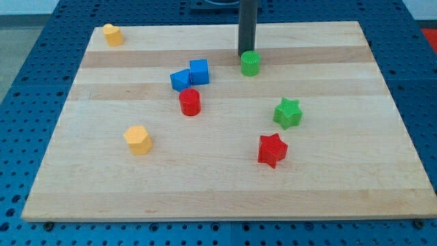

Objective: Place the green circle horizontal to the blue cube on the right side

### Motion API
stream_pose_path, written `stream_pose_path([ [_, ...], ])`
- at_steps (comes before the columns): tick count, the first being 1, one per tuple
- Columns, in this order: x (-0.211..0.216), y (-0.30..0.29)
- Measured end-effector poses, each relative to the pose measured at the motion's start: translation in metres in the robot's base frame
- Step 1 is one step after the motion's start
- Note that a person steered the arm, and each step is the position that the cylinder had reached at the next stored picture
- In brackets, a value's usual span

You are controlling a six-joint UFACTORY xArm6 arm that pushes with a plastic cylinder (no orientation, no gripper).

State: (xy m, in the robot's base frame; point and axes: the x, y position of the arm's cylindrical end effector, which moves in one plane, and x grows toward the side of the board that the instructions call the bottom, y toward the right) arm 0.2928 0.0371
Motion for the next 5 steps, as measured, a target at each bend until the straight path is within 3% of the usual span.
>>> stream_pose_path([
  [3,-0.002,0.07],
  [5,0.025,0.015],
])
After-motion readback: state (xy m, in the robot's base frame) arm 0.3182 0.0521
